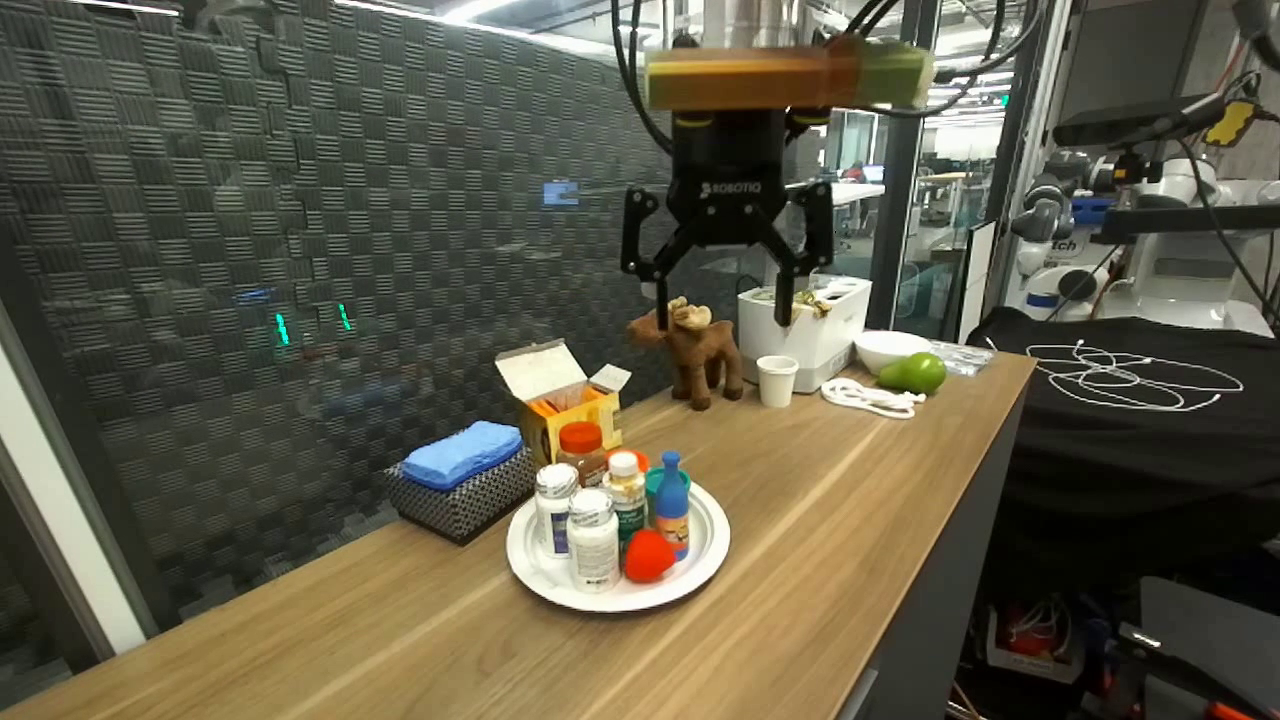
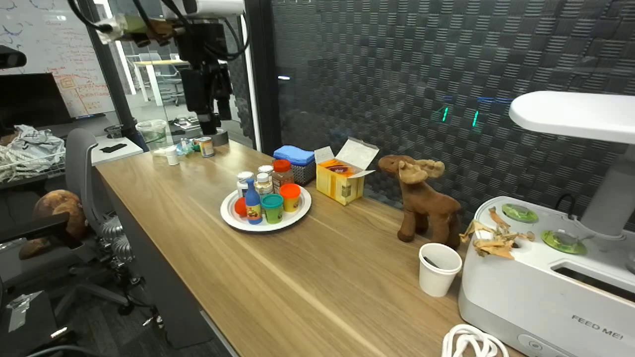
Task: Gather all the objects surrounding the white plate and arrange them on the plate
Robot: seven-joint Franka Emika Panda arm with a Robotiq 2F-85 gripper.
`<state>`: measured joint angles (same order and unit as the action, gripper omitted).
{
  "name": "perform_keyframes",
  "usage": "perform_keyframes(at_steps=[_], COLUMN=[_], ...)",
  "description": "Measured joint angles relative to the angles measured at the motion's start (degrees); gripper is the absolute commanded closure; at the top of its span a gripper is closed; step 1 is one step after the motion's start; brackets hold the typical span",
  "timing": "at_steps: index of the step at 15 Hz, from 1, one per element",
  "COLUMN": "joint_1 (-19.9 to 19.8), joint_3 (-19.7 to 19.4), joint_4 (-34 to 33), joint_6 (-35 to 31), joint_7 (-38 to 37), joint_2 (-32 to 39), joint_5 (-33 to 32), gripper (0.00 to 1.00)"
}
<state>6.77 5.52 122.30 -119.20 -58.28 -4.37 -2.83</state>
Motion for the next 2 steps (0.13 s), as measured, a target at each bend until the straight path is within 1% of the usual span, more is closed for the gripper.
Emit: perform_keyframes(at_steps=[2], joint_1=[0.02], joint_3=[0.59], joint_4=[0.10], joint_6=[3.14], joint_7=[4.70], joint_2=[-2.41], joint_5=[0.00], gripper=[0.00])
